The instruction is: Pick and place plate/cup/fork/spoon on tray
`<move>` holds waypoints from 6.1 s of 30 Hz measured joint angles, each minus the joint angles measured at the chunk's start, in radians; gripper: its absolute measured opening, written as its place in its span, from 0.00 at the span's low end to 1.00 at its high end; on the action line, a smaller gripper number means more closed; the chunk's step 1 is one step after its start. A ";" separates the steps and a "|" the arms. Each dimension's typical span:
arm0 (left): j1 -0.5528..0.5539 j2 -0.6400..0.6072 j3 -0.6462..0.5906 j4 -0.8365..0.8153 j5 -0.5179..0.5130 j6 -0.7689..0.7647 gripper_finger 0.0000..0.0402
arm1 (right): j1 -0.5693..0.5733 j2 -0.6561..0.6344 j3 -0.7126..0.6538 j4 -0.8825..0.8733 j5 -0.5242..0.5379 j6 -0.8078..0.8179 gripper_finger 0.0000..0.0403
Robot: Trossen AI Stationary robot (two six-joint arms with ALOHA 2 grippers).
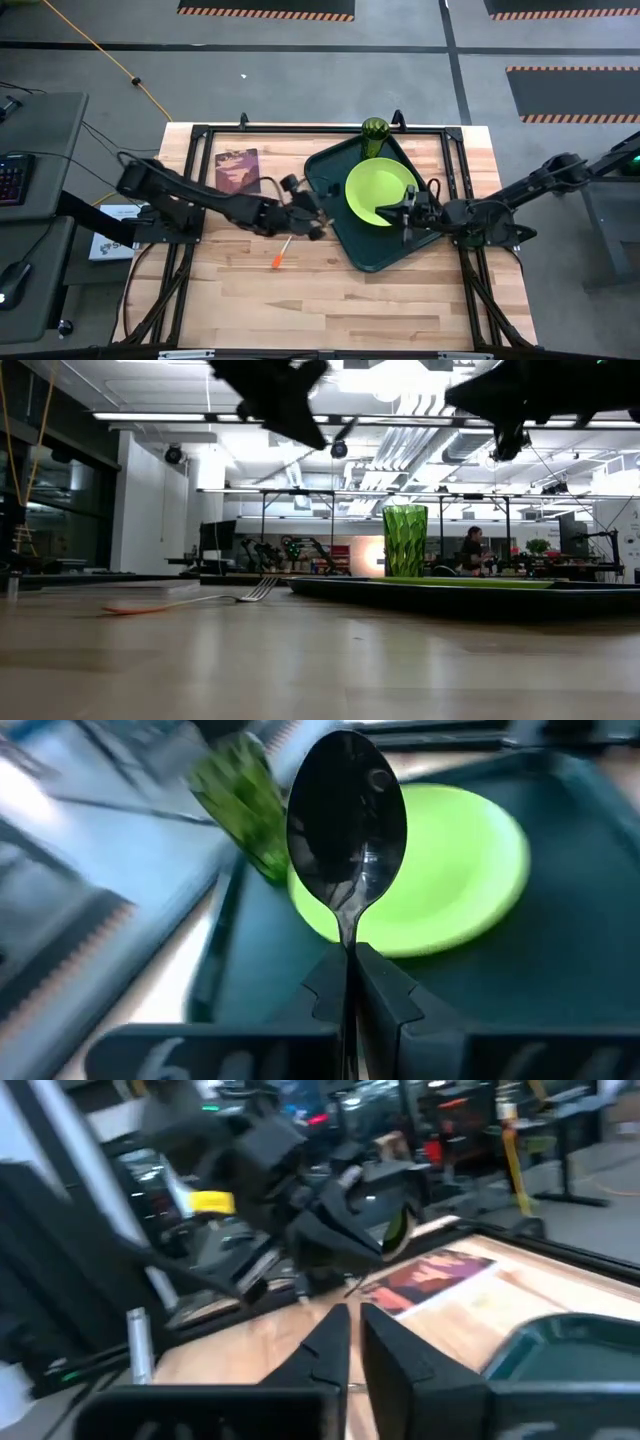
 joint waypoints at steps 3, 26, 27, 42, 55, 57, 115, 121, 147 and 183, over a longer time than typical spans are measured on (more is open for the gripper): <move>-0.004 0.095 0.056 0.060 -0.089 0.066 0.00 | -0.032 0.066 0.000 0.047 0.035 0.037 0.17; 0.020 0.278 0.127 0.266 -0.077 0.224 0.01 | -0.139 0.318 0.158 0.027 0.072 0.197 0.56; 0.020 0.278 0.127 0.255 -0.081 0.217 0.01 | -0.138 0.315 0.161 -0.011 0.089 0.198 0.56; 0.000 0.277 0.127 0.273 0.011 0.236 0.00 | -0.142 0.317 0.190 -0.105 0.068 0.109 0.56; 0.003 0.276 0.127 0.281 0.032 0.229 0.00 | -0.141 0.316 0.190 -0.105 0.024 0.066 0.06; -0.003 0.269 0.127 0.249 0.032 0.268 0.00 | -0.139 0.300 0.190 -0.134 0.023 0.051 0.04; 0.081 0.416 0.051 1.200 1.811 -0.781 0.55 | -0.065 0.382 0.534 -0.111 -1.223 -0.399 0.00; 0.048 0.416 0.051 1.195 1.841 -0.774 0.55 | -0.087 0.382 0.534 -0.119 -1.225 -0.454 0.00; 0.110 0.415 0.051 1.127 1.894 -0.613 0.04 | -0.099 0.372 0.534 -0.181 -1.157 -0.309 0.11; 0.309 0.169 0.047 0.343 1.404 0.070 0.00 | -0.133 -0.134 0.533 -1.105 -0.346 -0.139 0.61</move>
